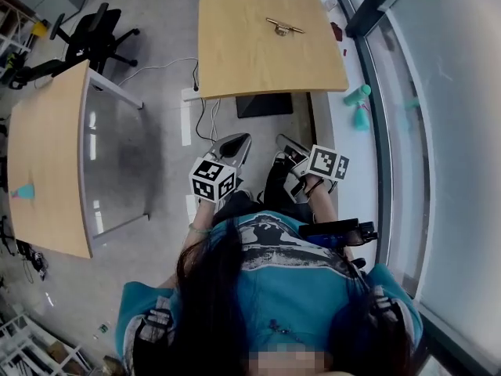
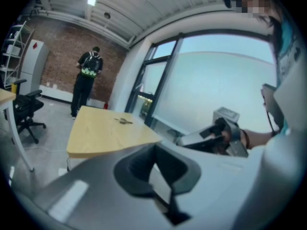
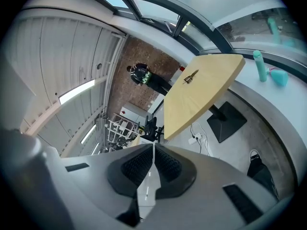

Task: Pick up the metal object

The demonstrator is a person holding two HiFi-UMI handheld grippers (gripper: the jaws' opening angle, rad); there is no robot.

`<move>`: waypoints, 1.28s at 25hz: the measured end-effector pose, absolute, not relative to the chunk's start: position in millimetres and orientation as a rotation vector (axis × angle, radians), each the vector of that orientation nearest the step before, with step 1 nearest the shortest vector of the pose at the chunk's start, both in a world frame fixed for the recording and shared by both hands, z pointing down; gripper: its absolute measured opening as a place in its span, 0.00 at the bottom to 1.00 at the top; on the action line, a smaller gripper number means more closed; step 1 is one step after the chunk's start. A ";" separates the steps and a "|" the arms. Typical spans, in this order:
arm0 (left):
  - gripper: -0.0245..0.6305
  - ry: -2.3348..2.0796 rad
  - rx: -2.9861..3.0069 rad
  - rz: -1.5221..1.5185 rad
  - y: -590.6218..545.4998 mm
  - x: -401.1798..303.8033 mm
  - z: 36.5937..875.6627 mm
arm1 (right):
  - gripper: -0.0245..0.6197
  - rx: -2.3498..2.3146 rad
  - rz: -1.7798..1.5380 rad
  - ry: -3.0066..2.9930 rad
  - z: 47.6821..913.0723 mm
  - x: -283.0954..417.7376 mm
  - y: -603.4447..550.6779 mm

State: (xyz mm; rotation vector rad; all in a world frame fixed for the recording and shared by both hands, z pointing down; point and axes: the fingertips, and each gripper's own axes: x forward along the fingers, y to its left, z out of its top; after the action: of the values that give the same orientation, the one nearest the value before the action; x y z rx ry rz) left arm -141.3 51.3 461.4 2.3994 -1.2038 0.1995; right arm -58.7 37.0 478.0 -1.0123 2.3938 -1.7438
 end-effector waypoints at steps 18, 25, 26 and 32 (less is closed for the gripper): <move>0.04 -1.301 2.335 0.257 -149.2 -34.1 465.6 | 0.07 -0.874 -1.775 2.451 479.8 41.4 -166.9; 0.04 -1.258 2.337 0.325 -182.2 -28.5 467.1 | 0.07 -0.882 -1.823 2.378 485.7 46.5 -192.9; 0.04 -1.253 2.340 0.328 -187.5 -29.0 468.0 | 0.07 -0.889 -1.826 2.368 487.3 47.0 -196.9; 0.04 -1.212 2.386 0.381 -243.9 -33.8 478.5 | 0.07 -0.950 -1.807 2.320 489.8 51.8 -247.5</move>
State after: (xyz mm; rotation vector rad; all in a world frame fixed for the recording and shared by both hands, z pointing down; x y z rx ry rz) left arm -33.8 -243.9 478.5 2.3862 -1.2116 0.3815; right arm 51.8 -247.5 489.8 -0.9504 2.3200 -1.8073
